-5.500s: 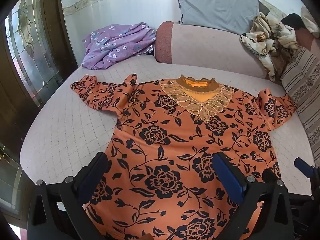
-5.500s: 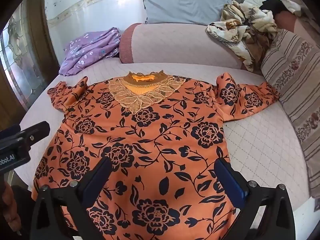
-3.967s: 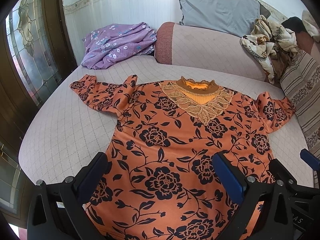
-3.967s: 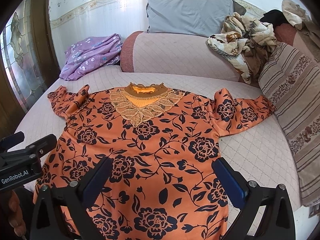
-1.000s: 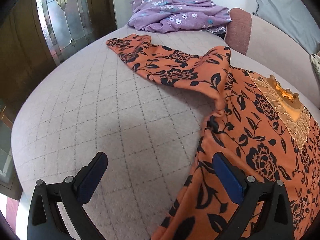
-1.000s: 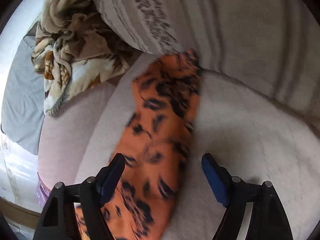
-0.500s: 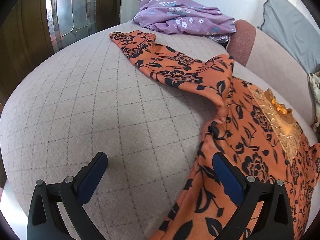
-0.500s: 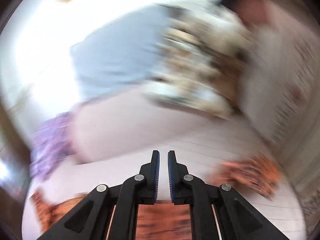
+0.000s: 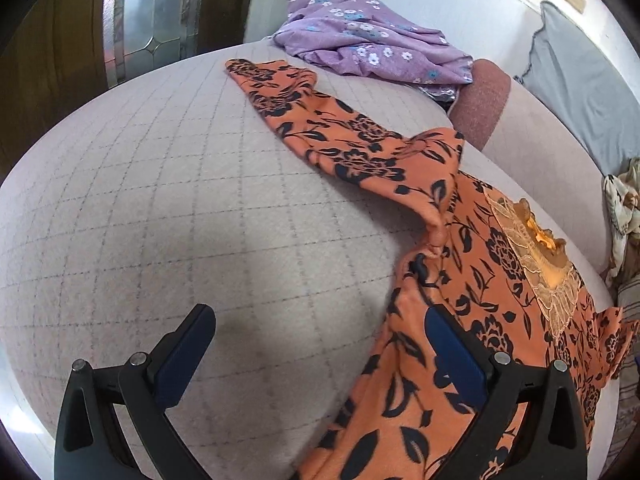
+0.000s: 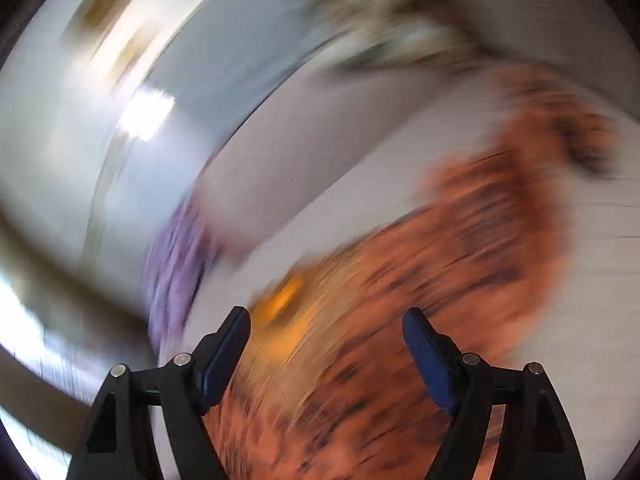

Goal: Fold small clothes
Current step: 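Grasp the sleeve cuff with the right gripper and fold it across the blouse body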

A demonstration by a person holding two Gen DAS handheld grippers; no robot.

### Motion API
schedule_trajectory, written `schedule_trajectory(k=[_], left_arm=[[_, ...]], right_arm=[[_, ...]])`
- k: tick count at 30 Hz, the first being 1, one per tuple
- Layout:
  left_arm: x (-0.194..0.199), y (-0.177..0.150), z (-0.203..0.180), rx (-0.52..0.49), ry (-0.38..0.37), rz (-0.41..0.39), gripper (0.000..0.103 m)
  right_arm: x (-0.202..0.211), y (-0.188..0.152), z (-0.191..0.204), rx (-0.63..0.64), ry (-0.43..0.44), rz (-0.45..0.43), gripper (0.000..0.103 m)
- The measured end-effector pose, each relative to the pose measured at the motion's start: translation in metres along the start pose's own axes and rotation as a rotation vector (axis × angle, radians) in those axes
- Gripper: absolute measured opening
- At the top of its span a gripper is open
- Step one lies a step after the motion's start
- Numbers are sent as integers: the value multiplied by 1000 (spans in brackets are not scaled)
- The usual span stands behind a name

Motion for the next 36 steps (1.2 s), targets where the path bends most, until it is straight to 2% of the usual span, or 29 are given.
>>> schedule_trajectory(k=[2, 3, 4, 6, 7, 9, 11, 13, 15, 16, 18, 19, 20, 21, 23, 24, 25, 28, 31, 33, 35, 36], left_arm=[[-4, -2, -10, -29, 2, 1, 103], [-5, -3, -13, -40, 5, 2, 103], [-8, -6, -19, -67, 11, 7, 103], [-11, -9, -26, -115, 34, 5, 103], [-12, -9, -28, -134, 46, 1, 103], [-14, -11, -29, -148, 57, 0, 103], [-16, -11, -30, -162, 66, -1, 103], [-17, -12, -30, -171, 70, -2, 103], [-17, -13, -31, -174, 71, -2, 103], [-17, -13, -31, -175, 72, -2, 103], [-18, -14, -32, -181, 73, 0, 103], [-18, -14, -32, -183, 71, 1, 103], [-18, -13, -31, -182, 67, 2, 103], [-18, -13, -31, -179, 63, 3, 103], [-17, -12, -30, -173, 55, 3, 103], [-17, -12, -30, -171, 53, 4, 103], [-17, -12, -30, -169, 51, 4, 103], [-16, -11, -30, -157, 41, 4, 103], [-15, -11, -28, -141, 29, 4, 103], [-13, -10, -26, -128, 20, 5, 103], [-12, -10, -25, -121, 14, 7, 103], [-11, -10, -24, -115, 9, 7, 103]], right_arm=[[18, 54, -66, -183, -63, -66, 82], [16, 77, -94, -259, -54, -59, 82], [11, 90, -109, -315, -28, -43, 82], [-14, 111, -144, -520, 95, 13, 82], [-20, 117, -152, -575, 116, 3, 82], [-29, 129, -169, -704, 182, -96, 83], [-46, 139, -171, -732, 216, -94, 83], [-54, 151, -169, -662, 163, -94, 83], [-58, 174, -162, -554, 37, -120, 84], [-59, 178, -162, -518, 8, -125, 84], [-67, 188, -159, -403, -93, -62, 84], [-63, 186, -161, -378, -127, -66, 82], [-62, 190, -162, -341, -190, -77, 65], [-62, 193, -164, -310, -250, -57, 34], [-56, 190, -165, -253, -327, -18, 17], [-50, 193, -156, -182, -369, -28, 11], [-45, 195, -147, -136, -383, -34, 10], [-27, 205, -84, 52, -347, -94, 9], [-10, 185, 16, 278, -209, -128, 9], [1, 137, 95, 466, -101, -125, 9], [7, 73, 147, 617, -31, -110, 9], [2, 36, 163, 678, -6, -68, 11]])
Point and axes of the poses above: each gripper's, at about its wrist camera, not at the fingertips, and x roughly against the way its jaws point, z to its left, y to its top, the point moved 4 cm from there along -x, roughly the way its jaws point, and after that the axes turned 1 degree about z, right-handed, at the moved point
